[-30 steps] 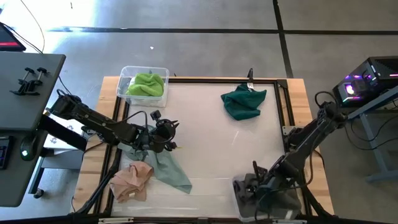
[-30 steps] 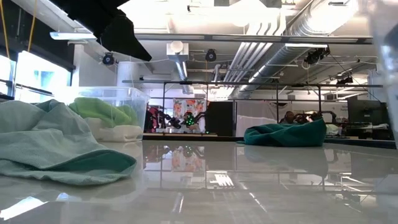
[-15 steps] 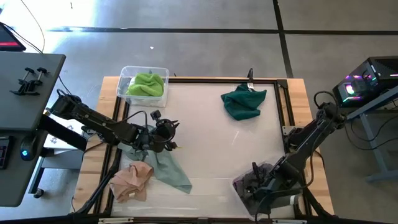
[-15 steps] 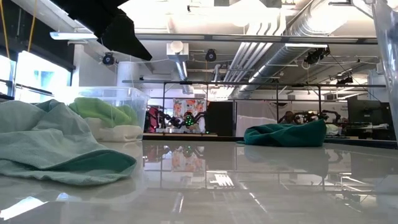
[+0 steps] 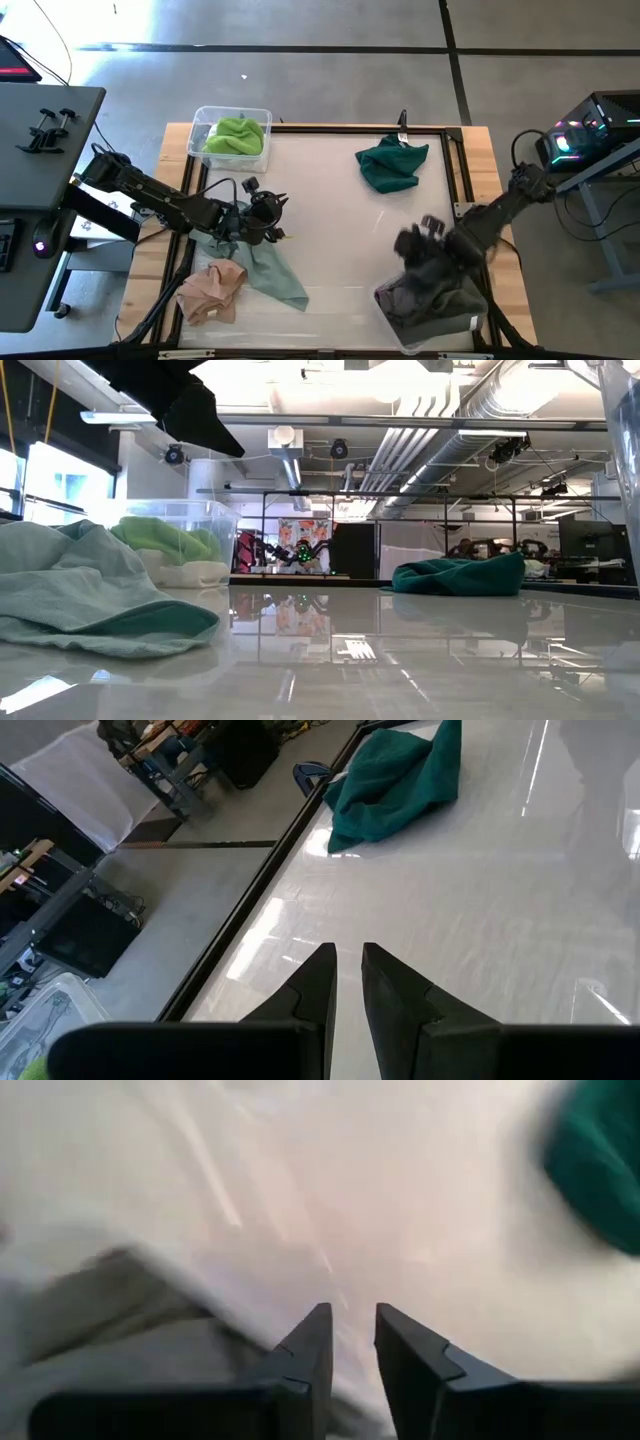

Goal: Sort towels by color in basket
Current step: Put the dark green towel into the bottom transparent bin

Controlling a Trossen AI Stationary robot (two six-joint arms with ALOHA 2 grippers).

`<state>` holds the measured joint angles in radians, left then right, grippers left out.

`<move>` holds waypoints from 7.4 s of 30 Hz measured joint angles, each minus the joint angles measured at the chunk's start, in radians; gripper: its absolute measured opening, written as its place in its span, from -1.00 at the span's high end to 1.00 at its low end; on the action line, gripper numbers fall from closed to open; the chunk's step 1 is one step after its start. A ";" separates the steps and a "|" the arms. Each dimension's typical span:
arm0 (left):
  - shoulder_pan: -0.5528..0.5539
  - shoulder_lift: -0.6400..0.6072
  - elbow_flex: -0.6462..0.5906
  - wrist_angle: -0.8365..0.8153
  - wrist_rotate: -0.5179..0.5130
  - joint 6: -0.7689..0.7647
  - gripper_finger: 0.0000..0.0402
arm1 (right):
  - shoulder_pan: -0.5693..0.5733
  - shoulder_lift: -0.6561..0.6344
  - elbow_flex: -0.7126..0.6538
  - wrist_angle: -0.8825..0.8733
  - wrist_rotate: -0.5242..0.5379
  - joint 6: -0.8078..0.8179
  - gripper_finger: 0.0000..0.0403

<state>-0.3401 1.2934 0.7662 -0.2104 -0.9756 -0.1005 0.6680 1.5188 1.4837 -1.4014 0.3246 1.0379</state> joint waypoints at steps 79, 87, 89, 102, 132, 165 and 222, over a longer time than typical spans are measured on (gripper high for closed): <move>0.000 0.000 0.000 0.023 0.000 -0.002 0.81 | -0.952 -0.013 -0.824 1.012 -0.008 -0.945 0.27; 0.007 0.013 0.000 0.036 0.054 -0.055 0.81 | -0.880 -0.013 -0.824 1.139 -0.142 -0.854 0.93; 0.017 0.030 0.000 0.056 0.084 -0.048 0.81 | -0.840 -0.013 -0.825 1.232 -0.201 -0.835 0.94; 0.046 0.260 0.000 0.614 0.355 0.417 0.81 | -0.523 -0.013 -0.825 1.665 -0.278 -0.773 0.92; 0.050 0.279 0.000 0.564 0.150 0.442 0.73 | -0.747 0.091 -0.590 1.413 -0.318 -1.026 -0.39; 0.050 0.278 0.000 0.505 0.153 0.406 0.75 | -0.353 -0.031 -0.615 1.366 0.707 -0.994 0.97; 0.053 0.278 0.000 0.461 0.162 0.363 0.75 | -0.395 0.257 -0.613 1.072 0.158 -0.788 0.67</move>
<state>-0.2874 1.5719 0.7662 0.2501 -0.8139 0.2627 0.2735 1.7759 0.8707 -0.3291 0.4831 0.2502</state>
